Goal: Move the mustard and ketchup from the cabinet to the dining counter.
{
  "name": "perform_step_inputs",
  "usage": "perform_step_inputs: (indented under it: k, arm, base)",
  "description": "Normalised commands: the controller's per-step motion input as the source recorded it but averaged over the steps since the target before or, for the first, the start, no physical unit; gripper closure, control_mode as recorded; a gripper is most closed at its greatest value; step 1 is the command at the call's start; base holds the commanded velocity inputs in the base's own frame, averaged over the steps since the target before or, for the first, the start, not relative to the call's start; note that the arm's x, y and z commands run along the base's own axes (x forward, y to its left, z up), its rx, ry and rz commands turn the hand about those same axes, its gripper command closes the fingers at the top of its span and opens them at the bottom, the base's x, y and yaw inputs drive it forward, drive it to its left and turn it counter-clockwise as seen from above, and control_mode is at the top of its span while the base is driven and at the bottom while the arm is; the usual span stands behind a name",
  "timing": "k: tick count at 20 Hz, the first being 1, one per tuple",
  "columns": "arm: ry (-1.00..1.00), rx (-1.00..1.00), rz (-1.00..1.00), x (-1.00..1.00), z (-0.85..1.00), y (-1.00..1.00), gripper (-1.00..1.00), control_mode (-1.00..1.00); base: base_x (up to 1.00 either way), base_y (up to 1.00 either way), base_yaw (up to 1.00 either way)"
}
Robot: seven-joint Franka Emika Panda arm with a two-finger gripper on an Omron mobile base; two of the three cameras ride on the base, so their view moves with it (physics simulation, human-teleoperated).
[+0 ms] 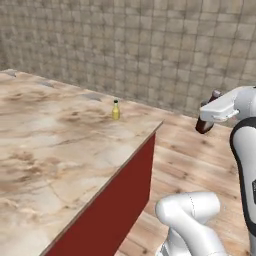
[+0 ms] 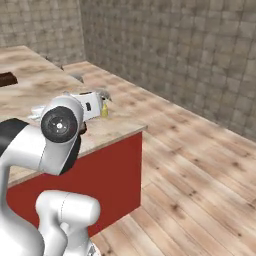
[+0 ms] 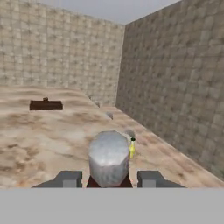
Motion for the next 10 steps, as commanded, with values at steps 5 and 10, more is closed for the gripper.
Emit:
perform_step_inputs:
  k: [5,10]
  arm:
    - [0.00,0.00,0.00,0.00,0.00,0.00,1.00,1.00]
    - [0.00,0.00,0.00,0.00,0.00,0.00,1.00,1.00]
  base:
    - [0.98,-0.19,0.61]
    - [0.69,-0.60,0.51]
